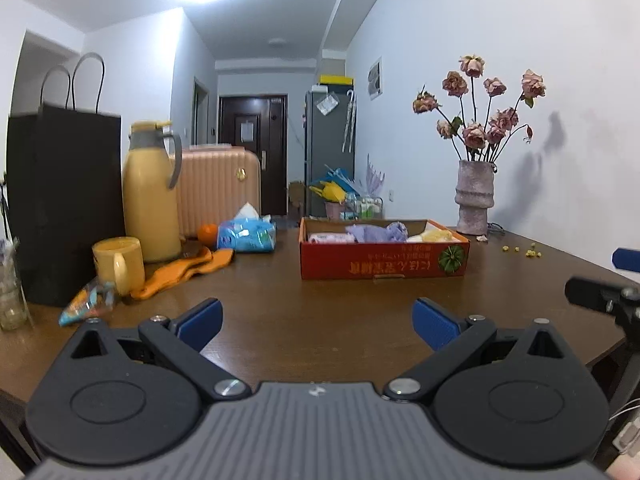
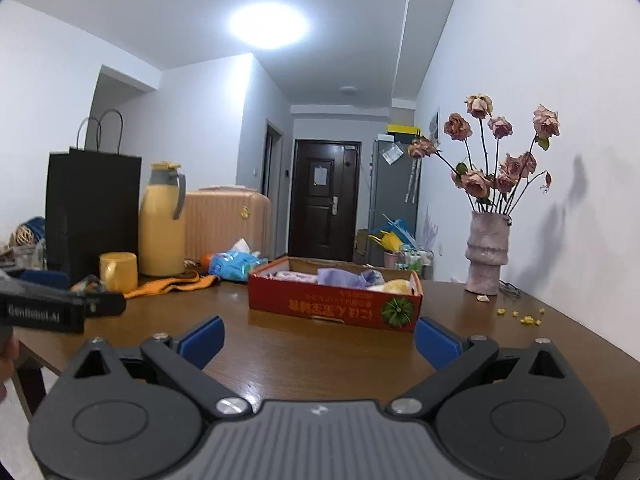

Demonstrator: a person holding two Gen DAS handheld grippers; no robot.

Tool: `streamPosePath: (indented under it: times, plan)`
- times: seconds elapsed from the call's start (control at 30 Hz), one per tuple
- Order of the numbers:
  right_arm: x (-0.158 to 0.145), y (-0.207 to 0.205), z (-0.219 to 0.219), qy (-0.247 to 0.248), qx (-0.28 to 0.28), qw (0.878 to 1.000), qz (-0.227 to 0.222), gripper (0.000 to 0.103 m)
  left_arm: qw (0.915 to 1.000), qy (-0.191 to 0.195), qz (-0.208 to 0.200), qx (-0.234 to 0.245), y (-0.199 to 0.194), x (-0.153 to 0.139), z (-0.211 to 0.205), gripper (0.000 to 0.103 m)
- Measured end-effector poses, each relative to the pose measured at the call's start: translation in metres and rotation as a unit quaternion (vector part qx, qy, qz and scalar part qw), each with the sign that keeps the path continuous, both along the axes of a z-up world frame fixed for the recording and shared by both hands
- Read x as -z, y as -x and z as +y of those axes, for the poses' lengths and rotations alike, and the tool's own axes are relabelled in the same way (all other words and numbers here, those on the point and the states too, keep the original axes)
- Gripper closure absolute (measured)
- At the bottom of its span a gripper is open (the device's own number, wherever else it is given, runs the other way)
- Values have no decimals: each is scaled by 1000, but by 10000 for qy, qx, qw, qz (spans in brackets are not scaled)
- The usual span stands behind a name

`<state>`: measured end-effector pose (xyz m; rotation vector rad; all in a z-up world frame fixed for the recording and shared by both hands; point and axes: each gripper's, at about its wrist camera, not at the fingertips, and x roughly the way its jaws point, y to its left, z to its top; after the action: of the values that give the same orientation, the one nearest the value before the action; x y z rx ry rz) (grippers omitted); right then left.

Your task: Organize soft objects

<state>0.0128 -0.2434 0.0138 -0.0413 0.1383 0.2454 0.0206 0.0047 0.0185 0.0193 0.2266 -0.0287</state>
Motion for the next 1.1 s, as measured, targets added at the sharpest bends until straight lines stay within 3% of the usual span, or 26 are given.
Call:
streamPosePath:
  times: [0.17, 0.5, 1.1]
  plan:
    - [-3, 2, -4, -323, 176, 9993, -119, 1, 9999, 92, -111, 24, 2, -7, 0, 0]
    - [0, -5, -8, -426, 167, 9988, 150, 0, 9999, 72, -123, 51, 2, -8, -1, 0]
    - [2, -5, -8, -436, 194, 9988, 113, 0, 9999, 38, -112, 88, 2, -7, -2, 0]
